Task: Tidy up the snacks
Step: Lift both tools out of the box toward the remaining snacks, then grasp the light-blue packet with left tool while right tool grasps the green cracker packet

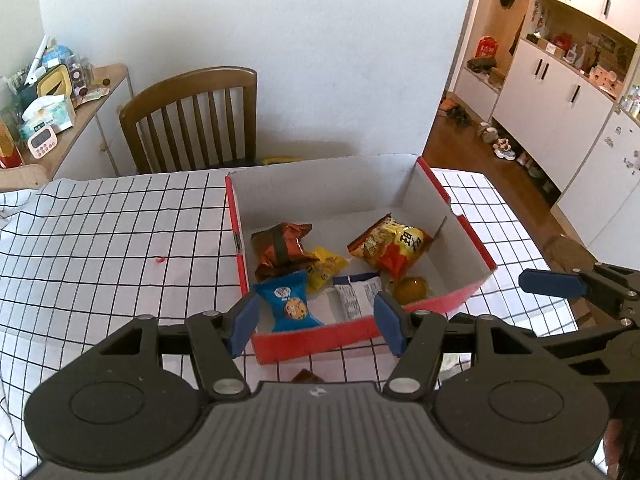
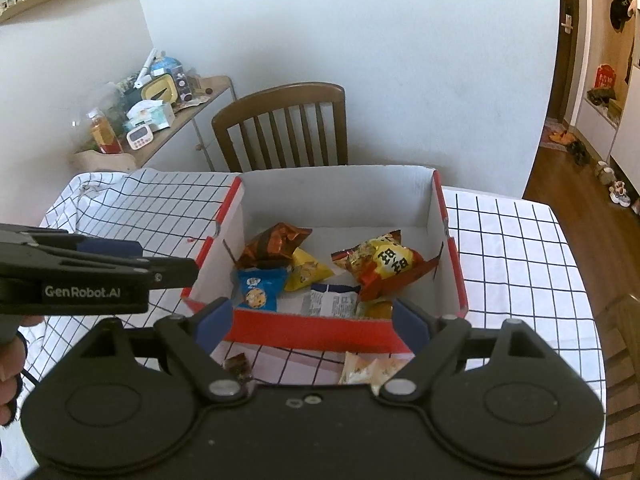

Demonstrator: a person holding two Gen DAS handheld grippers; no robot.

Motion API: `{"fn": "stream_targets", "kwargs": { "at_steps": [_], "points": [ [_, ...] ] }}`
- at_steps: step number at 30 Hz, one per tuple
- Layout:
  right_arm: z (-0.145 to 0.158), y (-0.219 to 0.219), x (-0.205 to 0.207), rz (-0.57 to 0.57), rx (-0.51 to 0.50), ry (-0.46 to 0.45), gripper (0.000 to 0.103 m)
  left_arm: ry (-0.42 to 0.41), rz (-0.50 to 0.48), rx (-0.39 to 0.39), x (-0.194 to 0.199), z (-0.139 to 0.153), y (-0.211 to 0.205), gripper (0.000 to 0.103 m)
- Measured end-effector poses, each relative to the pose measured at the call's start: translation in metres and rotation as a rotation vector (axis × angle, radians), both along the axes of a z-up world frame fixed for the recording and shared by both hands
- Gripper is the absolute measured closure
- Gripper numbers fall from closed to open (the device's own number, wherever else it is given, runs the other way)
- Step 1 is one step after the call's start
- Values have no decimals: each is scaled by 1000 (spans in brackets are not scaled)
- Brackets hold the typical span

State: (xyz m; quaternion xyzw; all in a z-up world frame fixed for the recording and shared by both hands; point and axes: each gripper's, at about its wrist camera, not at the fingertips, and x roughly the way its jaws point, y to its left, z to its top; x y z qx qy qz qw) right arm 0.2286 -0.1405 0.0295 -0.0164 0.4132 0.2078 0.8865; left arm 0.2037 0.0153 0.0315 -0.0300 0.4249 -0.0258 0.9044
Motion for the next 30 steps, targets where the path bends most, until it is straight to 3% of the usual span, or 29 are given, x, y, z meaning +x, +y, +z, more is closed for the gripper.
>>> {"fn": "stream_targets", "kwargs": {
  "at_steps": [8,10,14,17,30],
  "points": [
    [3,-10,-27,16,40,-5,15,-26,-19,-12,-34,0,-1,36],
    [3,-12,-34,18,51,-6,6,-29,-28,-19,-42,-1,-2,34],
    [0,-16,-47,29,64,-11,5,-44,-47,-27,-60,-5,-4,32],
    [-4,-18,-56,34,70,-2,5,-45,-42,-45,-72,-12,-3,23],
    [-57,-39,-87,-10,42,77,1,92,6,-117,-94,-69,1,19]
  ]
}}
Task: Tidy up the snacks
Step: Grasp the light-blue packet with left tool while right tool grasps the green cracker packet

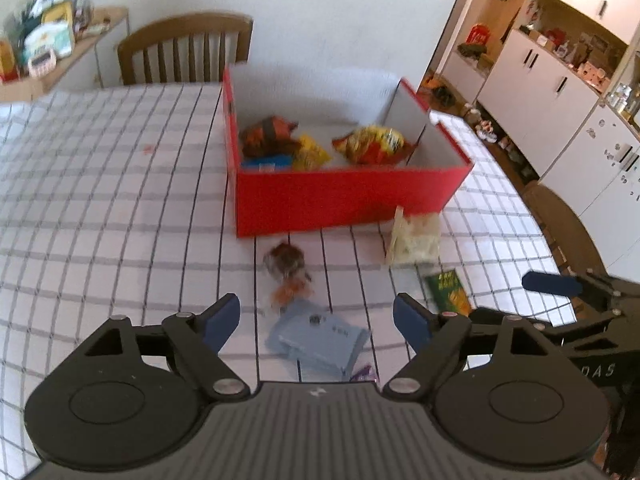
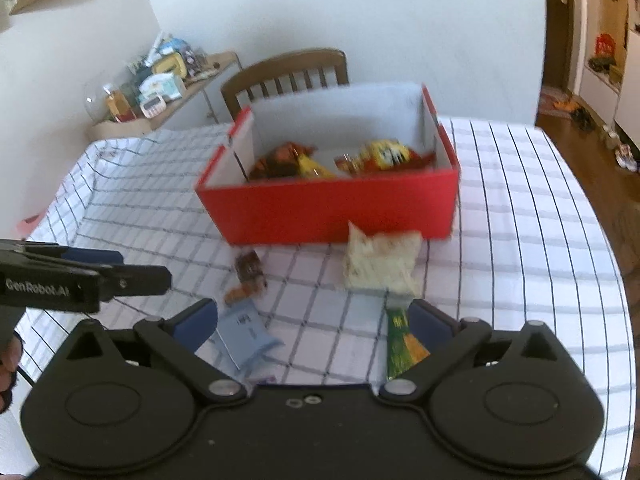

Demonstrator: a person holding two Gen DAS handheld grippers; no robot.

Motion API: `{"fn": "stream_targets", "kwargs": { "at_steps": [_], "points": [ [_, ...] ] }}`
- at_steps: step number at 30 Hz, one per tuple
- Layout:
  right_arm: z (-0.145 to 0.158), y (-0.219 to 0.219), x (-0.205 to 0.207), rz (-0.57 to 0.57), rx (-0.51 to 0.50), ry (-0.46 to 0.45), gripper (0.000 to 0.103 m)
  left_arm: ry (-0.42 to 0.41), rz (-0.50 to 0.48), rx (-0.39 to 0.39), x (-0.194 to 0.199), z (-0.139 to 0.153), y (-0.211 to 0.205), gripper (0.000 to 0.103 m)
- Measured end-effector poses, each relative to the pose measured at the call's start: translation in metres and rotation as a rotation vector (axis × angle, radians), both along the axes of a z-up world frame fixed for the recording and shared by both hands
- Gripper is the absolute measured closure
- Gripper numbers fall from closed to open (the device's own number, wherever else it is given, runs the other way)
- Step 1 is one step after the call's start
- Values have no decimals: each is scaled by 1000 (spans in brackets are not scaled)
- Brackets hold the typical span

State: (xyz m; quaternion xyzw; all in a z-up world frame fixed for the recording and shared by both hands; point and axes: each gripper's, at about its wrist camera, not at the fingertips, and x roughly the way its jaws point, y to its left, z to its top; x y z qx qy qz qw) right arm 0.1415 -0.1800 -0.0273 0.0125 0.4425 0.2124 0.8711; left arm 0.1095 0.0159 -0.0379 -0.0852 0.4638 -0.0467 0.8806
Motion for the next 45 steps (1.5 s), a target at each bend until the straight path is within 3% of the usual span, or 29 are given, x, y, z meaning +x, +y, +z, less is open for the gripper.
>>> {"fn": "stream_targets", "kwargs": {
  "at_steps": [7,16,22,34,42,45],
  "points": [
    [-44,-18,-13,-40,-70,85,1,136,30,-13,8,-36,-7,19],
    [-67,-27,8,-69,-149,113,3,274,145,-22,46,-70,-9,19],
    [-77,-26,25,-54,-178,126,7,325,235,-70,63,-83,-9,19],
    [-96,-21,46,-34,-234,138,15,410,399,-85,76,-105,-14,19],
    [-102,-17,49,-30,-270,137,19,414,417,-63,73,-111,-22,20],
    [-103,-16,49,-28,-280,130,22,405,419,-47,71,-110,-25,27]
  ]
}}
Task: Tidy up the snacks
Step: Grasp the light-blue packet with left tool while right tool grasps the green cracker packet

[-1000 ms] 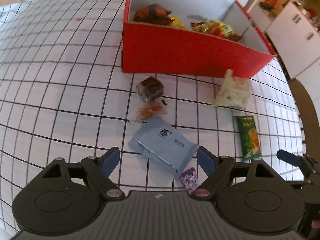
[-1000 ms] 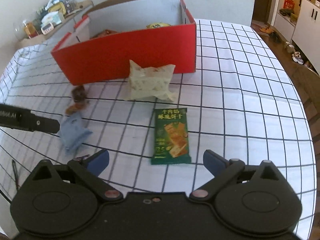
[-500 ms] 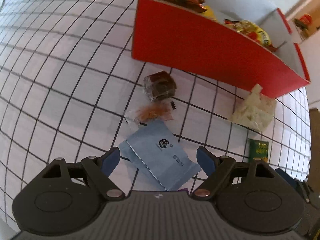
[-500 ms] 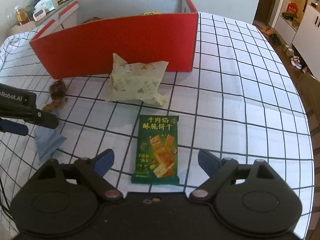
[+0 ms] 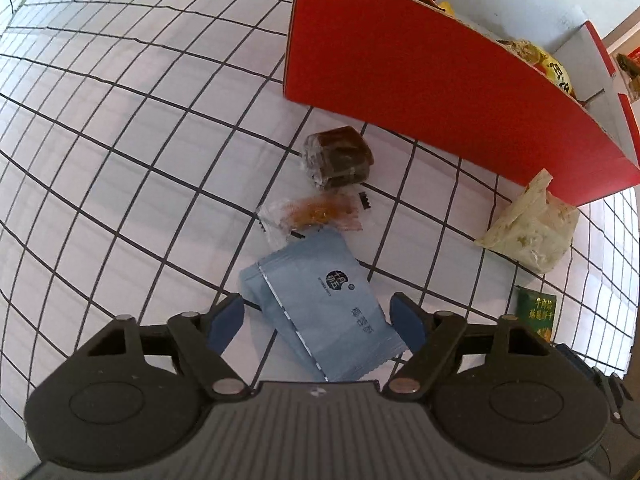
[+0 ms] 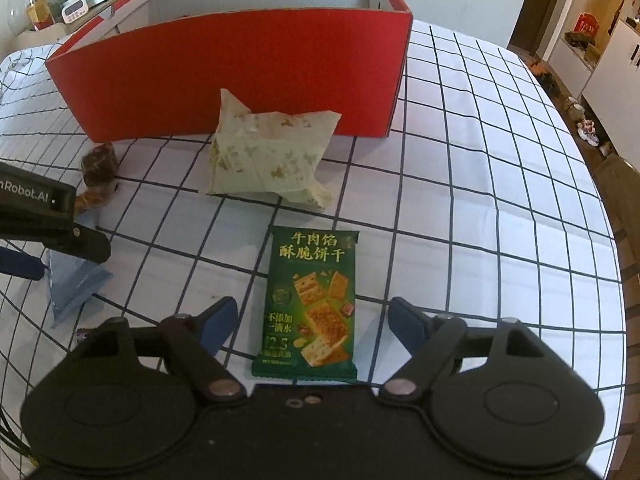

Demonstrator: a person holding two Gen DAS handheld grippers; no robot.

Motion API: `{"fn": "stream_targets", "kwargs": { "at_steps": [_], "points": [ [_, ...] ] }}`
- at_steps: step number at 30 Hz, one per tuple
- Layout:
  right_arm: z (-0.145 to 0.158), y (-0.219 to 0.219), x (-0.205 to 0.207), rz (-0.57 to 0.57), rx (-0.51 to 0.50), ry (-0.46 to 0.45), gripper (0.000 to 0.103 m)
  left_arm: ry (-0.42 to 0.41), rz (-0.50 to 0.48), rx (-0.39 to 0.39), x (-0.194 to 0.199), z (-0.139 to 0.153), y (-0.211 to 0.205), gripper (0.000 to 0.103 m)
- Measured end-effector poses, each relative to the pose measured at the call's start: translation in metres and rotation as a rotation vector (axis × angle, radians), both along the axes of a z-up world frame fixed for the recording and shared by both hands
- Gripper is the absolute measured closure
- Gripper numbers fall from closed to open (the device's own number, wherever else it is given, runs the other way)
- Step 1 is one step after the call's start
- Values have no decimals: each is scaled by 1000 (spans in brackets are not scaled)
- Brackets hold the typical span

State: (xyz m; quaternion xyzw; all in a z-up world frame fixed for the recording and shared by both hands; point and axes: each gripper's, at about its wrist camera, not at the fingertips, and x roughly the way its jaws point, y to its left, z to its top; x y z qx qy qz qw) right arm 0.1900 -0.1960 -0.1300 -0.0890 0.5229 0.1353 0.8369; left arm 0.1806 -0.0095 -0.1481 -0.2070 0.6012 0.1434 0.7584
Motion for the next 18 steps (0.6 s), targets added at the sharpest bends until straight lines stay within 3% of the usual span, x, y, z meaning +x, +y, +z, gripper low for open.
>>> {"fn": "stream_targets", "kwargs": {
  "at_steps": [5,10,18],
  "points": [
    [1,4,-4,6,-4,-6,33,-13,-20,10,-3,2,1,40],
    [5,6,-8,1,0,-17,60,-30,-19,-21,-11,7,11,49],
    [10,1,-15,-29,23,-20,61,-51,-23,-53,-25,13,24,53]
  ]
}}
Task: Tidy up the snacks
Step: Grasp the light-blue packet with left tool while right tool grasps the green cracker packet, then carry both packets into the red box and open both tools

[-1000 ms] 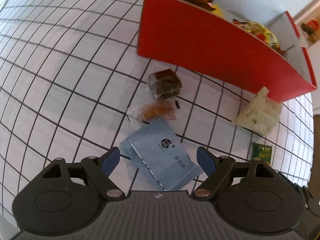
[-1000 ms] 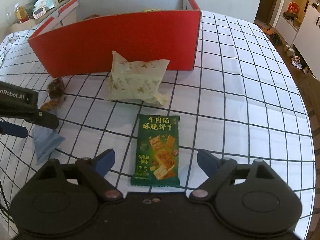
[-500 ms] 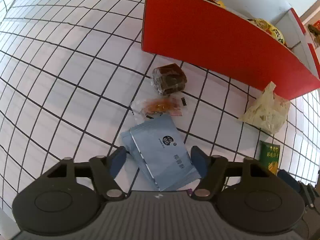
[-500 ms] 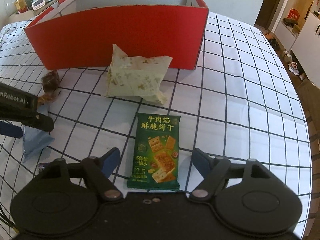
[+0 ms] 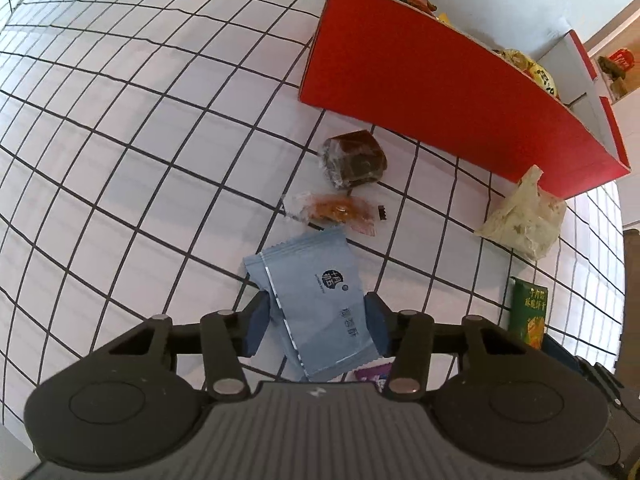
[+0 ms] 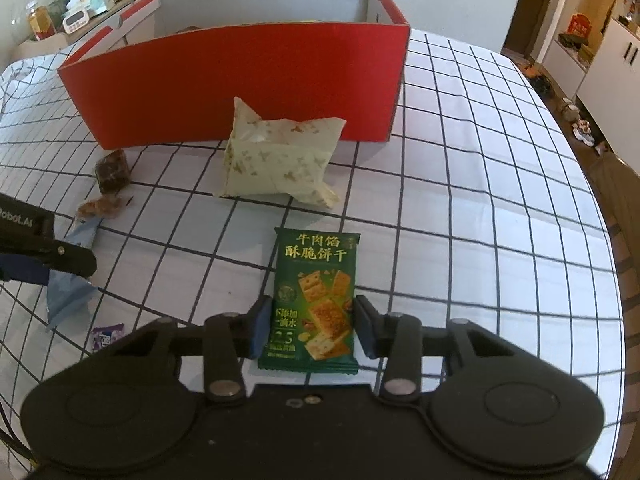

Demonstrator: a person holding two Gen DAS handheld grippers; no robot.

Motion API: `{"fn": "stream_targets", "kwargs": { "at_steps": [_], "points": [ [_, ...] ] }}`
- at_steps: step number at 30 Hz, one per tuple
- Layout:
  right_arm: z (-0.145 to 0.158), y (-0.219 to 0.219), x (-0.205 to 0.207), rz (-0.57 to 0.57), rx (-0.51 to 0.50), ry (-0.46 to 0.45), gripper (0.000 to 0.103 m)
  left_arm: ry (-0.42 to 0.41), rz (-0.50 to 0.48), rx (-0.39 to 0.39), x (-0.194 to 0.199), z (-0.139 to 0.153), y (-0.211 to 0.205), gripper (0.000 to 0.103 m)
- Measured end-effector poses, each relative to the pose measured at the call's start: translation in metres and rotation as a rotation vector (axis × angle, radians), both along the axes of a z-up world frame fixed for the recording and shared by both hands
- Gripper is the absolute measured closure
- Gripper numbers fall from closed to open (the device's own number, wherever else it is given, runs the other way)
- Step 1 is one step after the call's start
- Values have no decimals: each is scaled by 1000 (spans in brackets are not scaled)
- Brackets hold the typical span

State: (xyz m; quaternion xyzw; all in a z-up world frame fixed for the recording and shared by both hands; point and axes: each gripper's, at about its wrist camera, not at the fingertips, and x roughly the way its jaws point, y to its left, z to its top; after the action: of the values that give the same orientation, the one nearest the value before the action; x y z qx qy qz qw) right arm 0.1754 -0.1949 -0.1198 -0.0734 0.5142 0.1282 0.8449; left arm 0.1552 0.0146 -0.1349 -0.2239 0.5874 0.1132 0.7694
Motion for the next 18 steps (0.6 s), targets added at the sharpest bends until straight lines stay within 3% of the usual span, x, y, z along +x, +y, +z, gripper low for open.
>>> {"fn": "stream_targets", "kwargs": {
  "at_steps": [10,18],
  "points": [
    [23,-4,-20,-30,75,2,61,-45,-12,-31,-20,16,10,53],
    [58,5,-31,-14,132,-40,61,-132,-53,16,-30,52,6,53]
  ]
}}
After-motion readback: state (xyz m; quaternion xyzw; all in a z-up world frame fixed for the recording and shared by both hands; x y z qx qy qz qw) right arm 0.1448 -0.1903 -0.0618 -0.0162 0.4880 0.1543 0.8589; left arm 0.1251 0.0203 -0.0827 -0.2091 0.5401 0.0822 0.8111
